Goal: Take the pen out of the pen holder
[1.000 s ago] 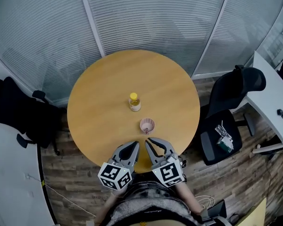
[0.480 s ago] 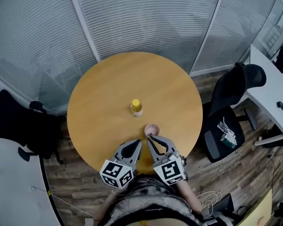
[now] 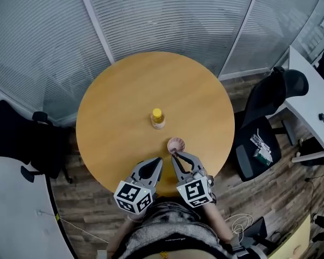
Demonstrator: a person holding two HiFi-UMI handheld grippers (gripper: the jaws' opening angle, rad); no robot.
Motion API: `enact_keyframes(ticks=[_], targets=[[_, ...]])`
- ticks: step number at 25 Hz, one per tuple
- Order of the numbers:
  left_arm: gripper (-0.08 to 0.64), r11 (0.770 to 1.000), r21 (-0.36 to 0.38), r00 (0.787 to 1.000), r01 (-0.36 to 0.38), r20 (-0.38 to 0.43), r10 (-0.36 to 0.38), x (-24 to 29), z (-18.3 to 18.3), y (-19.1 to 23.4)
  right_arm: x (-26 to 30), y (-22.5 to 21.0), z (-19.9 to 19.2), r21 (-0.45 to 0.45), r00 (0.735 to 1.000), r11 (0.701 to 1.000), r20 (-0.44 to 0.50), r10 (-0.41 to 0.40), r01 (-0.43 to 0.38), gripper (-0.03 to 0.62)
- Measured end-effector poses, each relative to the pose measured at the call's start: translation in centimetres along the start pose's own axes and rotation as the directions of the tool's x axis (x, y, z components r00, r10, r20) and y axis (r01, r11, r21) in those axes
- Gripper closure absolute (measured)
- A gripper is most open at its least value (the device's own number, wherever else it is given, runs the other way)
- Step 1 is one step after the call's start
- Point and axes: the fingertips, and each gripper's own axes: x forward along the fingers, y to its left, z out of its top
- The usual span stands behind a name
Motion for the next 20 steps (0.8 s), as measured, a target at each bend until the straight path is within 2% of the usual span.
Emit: enact_keyframes(ticks=[3, 8, 20], targets=[[0.555, 1.0, -0.006, 1.0, -0.005, -0.007, 0.005, 0.0, -0.3, 0.3, 0.5, -0.2, -1.7, -0.037, 0.999, 0.999, -0.051, -0.007, 0.005, 0.548], [0.555, 1.0, -0.011, 1.0, -0.004, -0.026, 0.004, 0.1, -0.7, 0.9, 1.3, -0.2, -3.7, -0.043, 0.994, 0.999, -0.107, -0.018, 0.013, 0.548], [0.555, 0.999, -0.021, 0.998, 0.029, -0.061, -0.03, 0.8, -1.2, 1.7, 3.2, 0.1, -7.9, 0.015, 0.976, 1.0, -0.219, -0.005, 0.008, 0.546]])
